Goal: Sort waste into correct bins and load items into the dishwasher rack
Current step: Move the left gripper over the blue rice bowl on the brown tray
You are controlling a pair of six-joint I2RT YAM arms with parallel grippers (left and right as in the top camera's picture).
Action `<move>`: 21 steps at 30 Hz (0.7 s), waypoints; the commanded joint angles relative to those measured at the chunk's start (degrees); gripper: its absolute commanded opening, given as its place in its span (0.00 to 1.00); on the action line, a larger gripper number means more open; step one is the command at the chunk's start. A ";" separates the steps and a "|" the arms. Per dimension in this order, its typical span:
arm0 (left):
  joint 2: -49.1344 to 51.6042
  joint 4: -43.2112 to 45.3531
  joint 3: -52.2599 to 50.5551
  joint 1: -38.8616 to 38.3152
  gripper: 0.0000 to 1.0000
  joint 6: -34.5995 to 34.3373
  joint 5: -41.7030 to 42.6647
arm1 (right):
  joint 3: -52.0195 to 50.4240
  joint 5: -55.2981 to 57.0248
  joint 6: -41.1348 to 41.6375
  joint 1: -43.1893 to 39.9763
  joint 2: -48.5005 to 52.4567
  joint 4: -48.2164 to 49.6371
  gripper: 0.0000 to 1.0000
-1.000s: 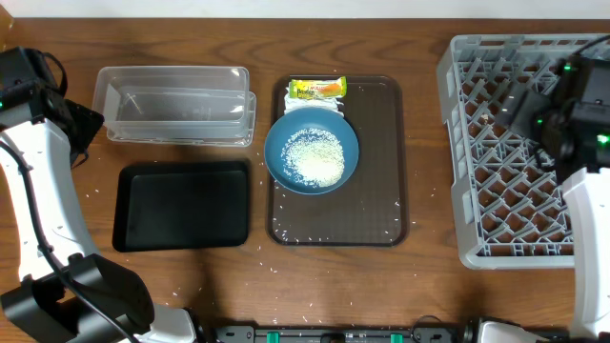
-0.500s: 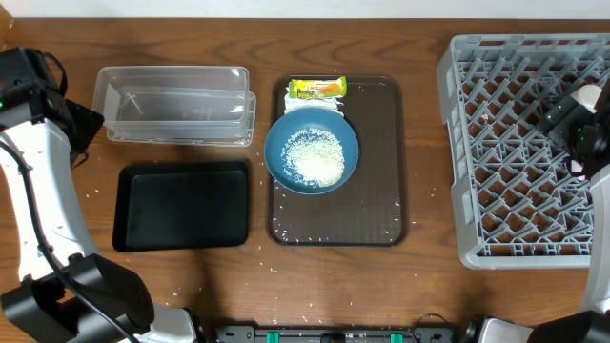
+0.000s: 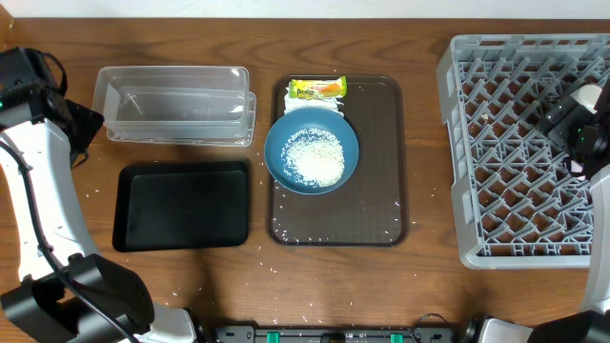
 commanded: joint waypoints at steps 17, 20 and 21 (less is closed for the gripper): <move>0.17 0.28 0.26 0.17 0.93 -0.48 12.26 | 0.00 0.79 0.68 -0.22 0.15 -0.09 0.99; 0.17 0.24 0.26 0.17 0.93 -1.22 14.43 | 0.00 0.79 0.68 -0.22 0.15 -0.09 0.99; 0.17 -0.02 0.26 0.17 0.93 -1.55 18.14 | 0.00 0.79 0.68 -0.22 0.15 -0.09 0.99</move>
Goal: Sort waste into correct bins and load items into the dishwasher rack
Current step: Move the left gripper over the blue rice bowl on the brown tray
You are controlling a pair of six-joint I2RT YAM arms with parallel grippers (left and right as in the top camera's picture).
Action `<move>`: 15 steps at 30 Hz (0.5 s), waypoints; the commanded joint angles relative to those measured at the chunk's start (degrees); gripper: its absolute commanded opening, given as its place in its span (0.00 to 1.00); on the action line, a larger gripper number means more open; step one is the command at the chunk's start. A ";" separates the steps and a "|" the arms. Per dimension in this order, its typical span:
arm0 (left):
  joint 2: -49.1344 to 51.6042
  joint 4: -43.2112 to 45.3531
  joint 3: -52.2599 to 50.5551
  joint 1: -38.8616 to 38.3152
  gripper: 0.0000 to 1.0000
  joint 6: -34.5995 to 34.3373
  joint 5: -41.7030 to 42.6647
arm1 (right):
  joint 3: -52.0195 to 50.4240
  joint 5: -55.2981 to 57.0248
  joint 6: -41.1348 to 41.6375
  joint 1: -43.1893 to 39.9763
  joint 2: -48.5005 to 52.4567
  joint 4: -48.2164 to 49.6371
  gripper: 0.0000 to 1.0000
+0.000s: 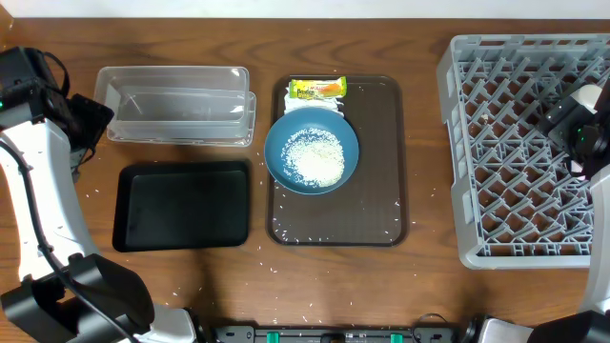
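A blue bowl (311,152) holding white rice sits on the brown tray (381,191) at the table's middle. Behind the bowl, on the tray's far edge, lies a yellow-green snack wrapper (317,90). The grey dishwasher rack (505,191) fills the right side. A clear plastic bin (176,105) stands at the far left, with a black bin (181,205) in front of it. My left gripper (95,116) hangs at the clear bin's left end; its jaws are too dark to read. My right gripper (564,112) hovers over the rack's right part, its fingers unclear.
Loose rice grains are scattered on the tray around the bowl and on the wood in front of the black bin. The left arm's white link runs down the table's left edge. The rack reaches the right border of the view.
My left gripper has shifted slightly right, now reaching the clear bin's left end. The right arm, bowl, wrapper and bins have not moved.
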 commanded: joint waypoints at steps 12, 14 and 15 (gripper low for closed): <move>0.15 1.05 0.26 -11.50 0.93 17.59 38.84 | 0.00 0.76 0.63 -0.22 0.15 -0.09 0.99; 0.15 2.54 0.26 -15.98 0.93 19.91 38.64 | 0.00 0.76 0.63 -0.22 0.15 -0.09 0.99; 0.15 3.56 0.26 -18.62 0.93 20.31 37.51 | 0.00 0.76 0.63 -0.22 0.15 -0.09 0.99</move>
